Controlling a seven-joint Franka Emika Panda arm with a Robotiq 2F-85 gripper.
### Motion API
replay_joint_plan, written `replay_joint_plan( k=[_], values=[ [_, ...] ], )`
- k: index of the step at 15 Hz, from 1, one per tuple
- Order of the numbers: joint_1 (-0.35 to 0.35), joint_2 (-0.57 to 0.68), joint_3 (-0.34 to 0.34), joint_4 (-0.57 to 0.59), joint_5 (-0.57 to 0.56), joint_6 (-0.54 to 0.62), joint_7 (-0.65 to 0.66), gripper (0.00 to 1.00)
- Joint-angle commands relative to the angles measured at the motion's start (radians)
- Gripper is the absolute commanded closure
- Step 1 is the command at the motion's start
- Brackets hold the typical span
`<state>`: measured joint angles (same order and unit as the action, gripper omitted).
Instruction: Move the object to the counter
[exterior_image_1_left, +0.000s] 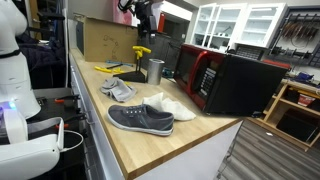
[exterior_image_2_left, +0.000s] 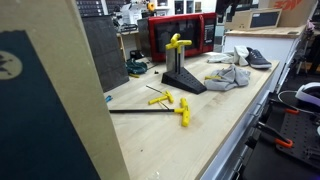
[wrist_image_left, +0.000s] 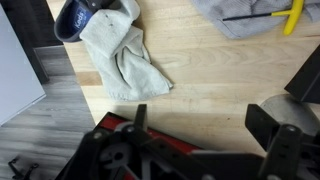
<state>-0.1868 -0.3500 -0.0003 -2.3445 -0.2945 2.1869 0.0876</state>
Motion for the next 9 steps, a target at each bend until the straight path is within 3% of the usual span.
replay_joint_plan(
  k=[1, 9],
  values=[
    [0.019, 0.0, -0.018, 0.003, -0.007, -0.005, 0.005, 0.0],
    [0.077, 0.036, 0.028, 0.023, 0.033, 0.029, 0.096, 0.0]
  ],
)
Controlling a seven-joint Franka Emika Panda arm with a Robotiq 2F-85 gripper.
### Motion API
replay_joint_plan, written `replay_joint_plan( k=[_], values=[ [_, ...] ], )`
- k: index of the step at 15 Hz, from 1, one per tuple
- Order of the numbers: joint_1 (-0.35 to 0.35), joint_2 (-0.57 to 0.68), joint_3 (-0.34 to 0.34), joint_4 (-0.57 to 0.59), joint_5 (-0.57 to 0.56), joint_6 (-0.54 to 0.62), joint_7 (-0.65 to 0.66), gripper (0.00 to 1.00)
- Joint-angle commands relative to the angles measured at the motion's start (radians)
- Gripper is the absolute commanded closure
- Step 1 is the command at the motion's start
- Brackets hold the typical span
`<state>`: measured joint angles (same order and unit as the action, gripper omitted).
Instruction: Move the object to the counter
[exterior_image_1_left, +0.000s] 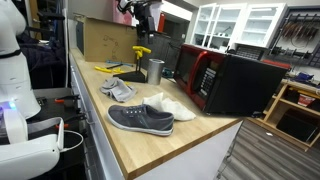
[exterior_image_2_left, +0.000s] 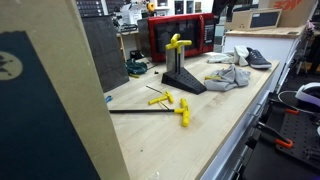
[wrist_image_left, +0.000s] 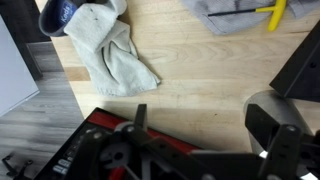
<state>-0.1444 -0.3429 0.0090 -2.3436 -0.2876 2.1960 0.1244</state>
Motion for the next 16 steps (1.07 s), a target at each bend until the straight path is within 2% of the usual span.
replay_joint_plan(
  k=[1, 5, 11, 16],
  values=[
    [0.049, 0.044, 0.031, 0.025, 0.036, 0.032, 0.09, 0.0],
    [0.083, 0.103, 0.067, 0.054, 0.099, 0.074, 0.247, 0.0],
    [0.109, 0.165, 0.087, 0.15, 0.235, 0.095, 0.459, 0.0],
    [0.14, 0.237, 0.108, 0.198, 0.273, 0.12, 0.615, 0.0]
  ],
)
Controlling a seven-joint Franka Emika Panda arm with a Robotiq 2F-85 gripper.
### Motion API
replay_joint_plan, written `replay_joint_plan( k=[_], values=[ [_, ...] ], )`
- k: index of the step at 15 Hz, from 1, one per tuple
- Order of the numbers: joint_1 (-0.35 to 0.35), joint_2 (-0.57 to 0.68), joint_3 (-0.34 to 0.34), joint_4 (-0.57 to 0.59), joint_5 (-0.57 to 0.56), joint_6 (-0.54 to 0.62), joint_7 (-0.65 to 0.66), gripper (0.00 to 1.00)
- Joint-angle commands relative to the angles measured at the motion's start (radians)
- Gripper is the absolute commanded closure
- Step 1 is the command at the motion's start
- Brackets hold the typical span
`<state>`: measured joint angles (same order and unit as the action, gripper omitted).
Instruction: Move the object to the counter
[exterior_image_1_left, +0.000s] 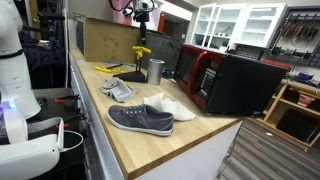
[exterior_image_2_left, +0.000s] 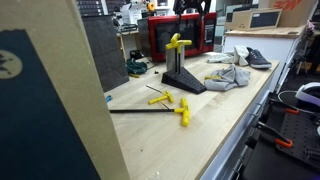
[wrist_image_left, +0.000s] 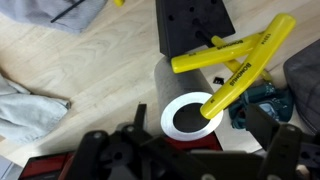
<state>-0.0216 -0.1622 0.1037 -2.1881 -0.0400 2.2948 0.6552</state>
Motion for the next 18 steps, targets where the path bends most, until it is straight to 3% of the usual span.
replay_joint_plan(
  k=[1, 8, 9, 10, 18],
  values=[
    [0.025, 0.071, 0.016, 0.05, 0.024, 0.03, 0.108, 0.0],
    [0.064, 0.131, 0.01, 0.102, 0.01, 0.057, 0.258, 0.0],
    [0.066, 0.135, 0.009, 0.104, 0.014, 0.055, 0.272, 0.25],
    [0.068, 0.139, 0.008, 0.105, 0.023, 0.054, 0.282, 0.26],
    [0.089, 0.175, 0.008, 0.103, 0.039, 0.053, 0.354, 0.86]
  ],
)
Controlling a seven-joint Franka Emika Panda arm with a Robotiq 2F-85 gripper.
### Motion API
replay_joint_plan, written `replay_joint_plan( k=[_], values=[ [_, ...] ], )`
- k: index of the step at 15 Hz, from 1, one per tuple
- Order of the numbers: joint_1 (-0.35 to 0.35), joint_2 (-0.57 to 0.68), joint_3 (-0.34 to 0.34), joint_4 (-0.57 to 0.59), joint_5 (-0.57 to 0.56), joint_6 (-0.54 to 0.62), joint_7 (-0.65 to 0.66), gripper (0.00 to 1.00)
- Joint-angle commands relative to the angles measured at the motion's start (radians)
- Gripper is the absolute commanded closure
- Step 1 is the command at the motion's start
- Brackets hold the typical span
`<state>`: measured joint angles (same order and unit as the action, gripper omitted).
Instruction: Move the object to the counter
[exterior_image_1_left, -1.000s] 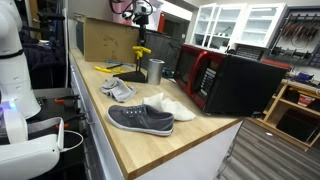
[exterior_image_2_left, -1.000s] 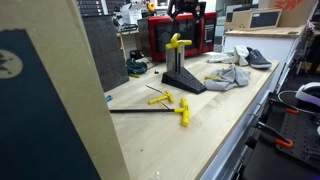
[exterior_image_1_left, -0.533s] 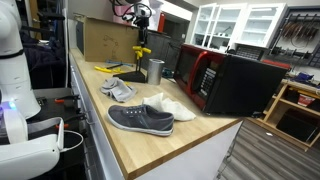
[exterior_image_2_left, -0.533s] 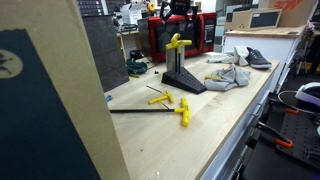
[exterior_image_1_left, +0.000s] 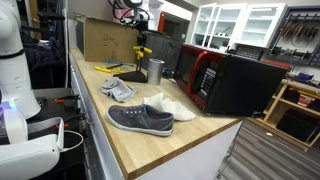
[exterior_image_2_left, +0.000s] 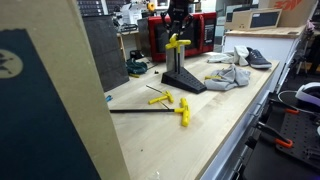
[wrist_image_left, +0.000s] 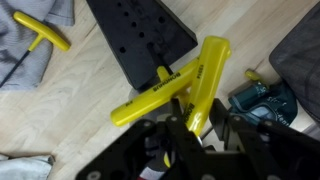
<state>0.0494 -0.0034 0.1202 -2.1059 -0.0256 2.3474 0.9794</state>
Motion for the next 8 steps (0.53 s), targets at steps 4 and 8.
replay_joint_plan(
  k=[4, 8],
  values=[
    [0.021, -0.003, -0.006, 0.031, 0.018, -0.022, 0.027, 0.94],
    [0.033, -0.03, -0.002, 0.042, 0.01, -0.068, 0.017, 0.94]
  ],
)
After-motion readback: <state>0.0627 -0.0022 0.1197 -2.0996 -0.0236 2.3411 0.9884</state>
